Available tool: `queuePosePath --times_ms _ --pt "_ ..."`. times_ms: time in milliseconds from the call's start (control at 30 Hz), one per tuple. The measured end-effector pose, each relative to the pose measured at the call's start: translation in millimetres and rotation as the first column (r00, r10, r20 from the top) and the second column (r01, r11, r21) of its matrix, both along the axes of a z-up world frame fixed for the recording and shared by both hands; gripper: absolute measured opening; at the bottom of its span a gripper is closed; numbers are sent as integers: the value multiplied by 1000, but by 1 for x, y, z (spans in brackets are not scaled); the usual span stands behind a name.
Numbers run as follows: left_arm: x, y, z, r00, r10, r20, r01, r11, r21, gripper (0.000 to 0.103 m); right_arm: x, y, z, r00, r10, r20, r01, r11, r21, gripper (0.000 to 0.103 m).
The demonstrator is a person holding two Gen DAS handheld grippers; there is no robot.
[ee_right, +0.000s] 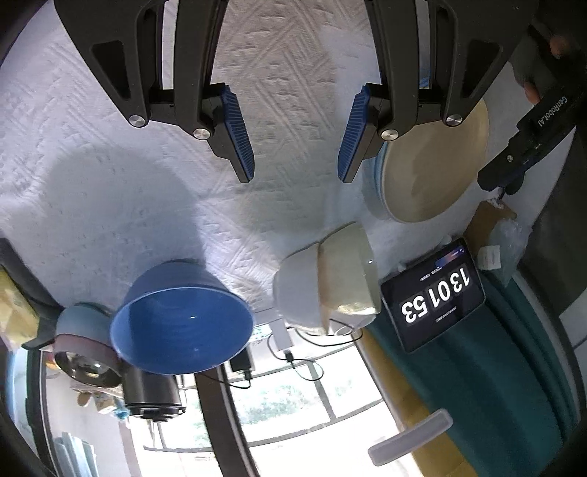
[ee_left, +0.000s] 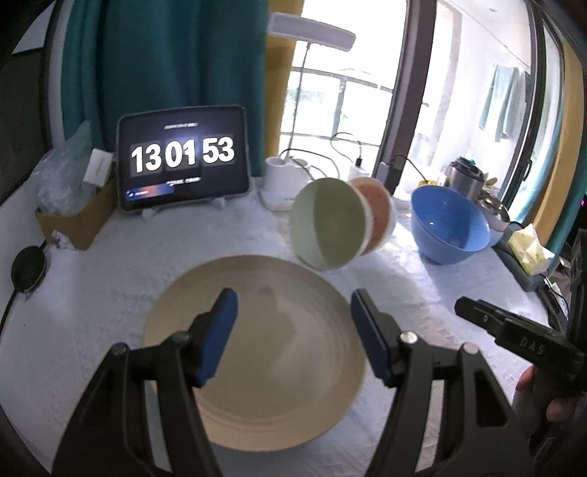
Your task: Organize plates and bowls
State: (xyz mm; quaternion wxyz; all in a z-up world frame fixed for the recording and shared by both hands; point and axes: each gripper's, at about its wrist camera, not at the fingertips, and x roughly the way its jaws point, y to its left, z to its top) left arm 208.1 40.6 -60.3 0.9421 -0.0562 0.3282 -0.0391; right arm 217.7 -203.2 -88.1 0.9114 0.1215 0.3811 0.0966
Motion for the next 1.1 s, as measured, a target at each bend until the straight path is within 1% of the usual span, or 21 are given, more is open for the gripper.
queuePosePath --times_ms 167,533,1100 --pt "1 -17 5 1000 -29 10 29 1000 8 66 -3 -20 5 999 -31 11 31 999 9 50" --pt "8 -57 10 996 -90 10 90 996 23 66 -7 -57 12 997 -63 37 62 998 27 50" --pt "46 -115 14 982 -189 15 188 982 34 66 19 -100 14 995 -94 36 93 995 35 50"
